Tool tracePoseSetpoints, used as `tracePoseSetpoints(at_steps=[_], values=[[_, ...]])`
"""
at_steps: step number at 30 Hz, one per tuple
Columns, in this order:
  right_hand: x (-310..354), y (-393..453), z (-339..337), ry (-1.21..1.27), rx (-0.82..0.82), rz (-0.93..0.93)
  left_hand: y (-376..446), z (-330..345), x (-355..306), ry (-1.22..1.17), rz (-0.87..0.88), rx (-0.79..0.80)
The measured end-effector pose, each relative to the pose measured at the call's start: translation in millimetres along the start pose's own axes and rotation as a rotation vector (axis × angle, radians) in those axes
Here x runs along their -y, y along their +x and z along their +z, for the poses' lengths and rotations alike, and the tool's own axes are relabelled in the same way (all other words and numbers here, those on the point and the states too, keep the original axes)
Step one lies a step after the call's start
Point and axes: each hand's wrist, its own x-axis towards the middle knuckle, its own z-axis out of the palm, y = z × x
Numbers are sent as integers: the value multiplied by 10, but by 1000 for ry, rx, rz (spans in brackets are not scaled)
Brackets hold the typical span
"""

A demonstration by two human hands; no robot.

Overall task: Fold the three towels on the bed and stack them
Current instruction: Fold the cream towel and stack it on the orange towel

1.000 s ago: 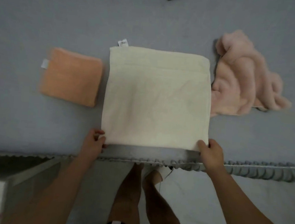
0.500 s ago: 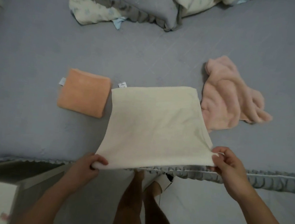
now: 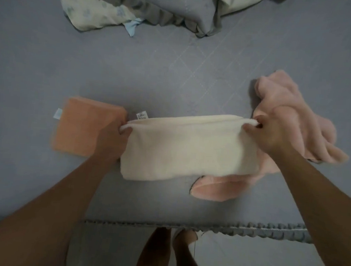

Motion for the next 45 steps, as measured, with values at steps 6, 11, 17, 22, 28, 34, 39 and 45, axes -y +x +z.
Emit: tracePoseSetpoints(at_steps=[6, 11, 17, 22, 28, 34, 39, 45], values=[[-40, 515, 405, -131, -95, 58, 421, 145, 67, 139, 109, -66], [-161, 481, 673, -53, -143, 223, 455, 185, 113, 218, 180, -113], [-191, 369, 667, -80, -119, 239, 480, 130, -35, 58, 149, -262], [-251, 419, 594, -90, -187, 258, 565, 151, -115, 444, 35, 40], [51, 103, 856, -243, -261, 0, 180, 341, -410, 363, 376, -95], [99, -377, 1653, -596, 161, -577, -241, 1190, -134, 569, 640, 123], [-715, -110, 1135, -766, 129, -382, -223, 1206, 516, 587, 411, 21], [-662, -244, 638, -600, 38, -85, -739, 1020, 371, 46, -74, 71]])
